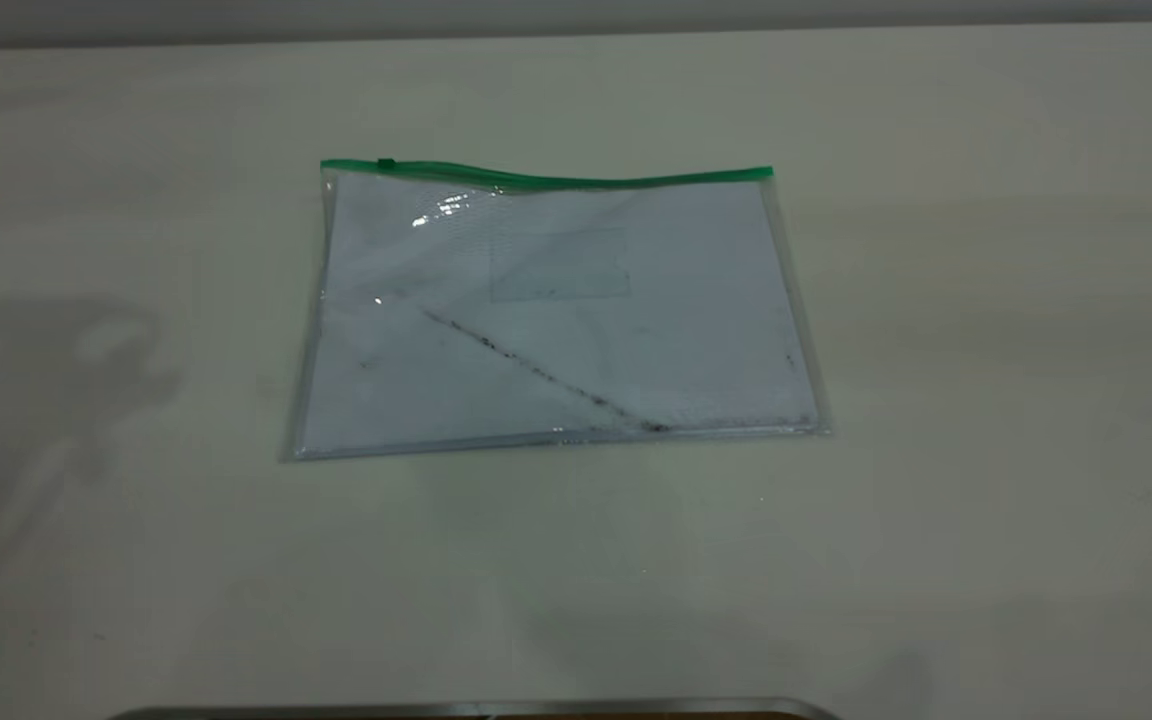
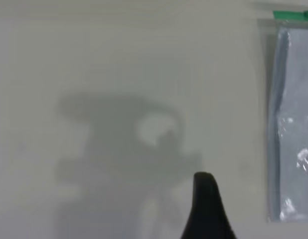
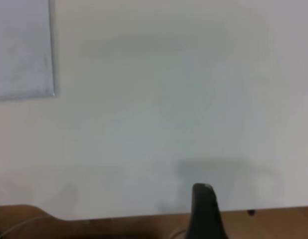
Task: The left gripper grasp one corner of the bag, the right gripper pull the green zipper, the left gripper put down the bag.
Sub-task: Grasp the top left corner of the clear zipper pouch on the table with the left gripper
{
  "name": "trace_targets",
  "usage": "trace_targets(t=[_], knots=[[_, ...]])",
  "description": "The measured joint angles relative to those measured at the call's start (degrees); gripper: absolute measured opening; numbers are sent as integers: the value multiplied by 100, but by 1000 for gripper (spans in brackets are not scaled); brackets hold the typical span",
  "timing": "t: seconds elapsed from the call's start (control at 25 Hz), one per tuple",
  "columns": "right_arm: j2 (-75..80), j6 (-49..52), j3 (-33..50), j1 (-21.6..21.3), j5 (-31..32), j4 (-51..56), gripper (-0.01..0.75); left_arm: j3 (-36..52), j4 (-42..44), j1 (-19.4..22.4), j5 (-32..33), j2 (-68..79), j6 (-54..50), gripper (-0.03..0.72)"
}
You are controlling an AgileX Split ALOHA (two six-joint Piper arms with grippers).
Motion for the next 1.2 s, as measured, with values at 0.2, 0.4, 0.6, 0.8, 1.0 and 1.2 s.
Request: trace_targets(t=[0.2,0.4,0.6,0.8,1.0,1.2], knots=[[558,26,-105,0,-318,-6,578,-1004,-593,0,203,1242,756,590],[807,28,-137,0,-723,-6,578,-1896,-1416,0,787,2178,2106,590],[838,28,-144,0,-752,-6,578,-2533,-2229,1,1135,3000,3457,590],[856,28,-144,0,-752,-6,578,-2847,-3255,1,1281,3622,4793,590],[857,34,-144,0,-757,-6,578,-2900,-4005,1,1211,4030,5670,590],[857,44,-144,0,-763,-6,578,-2900,-4591,1,933,4357,6014,590]])
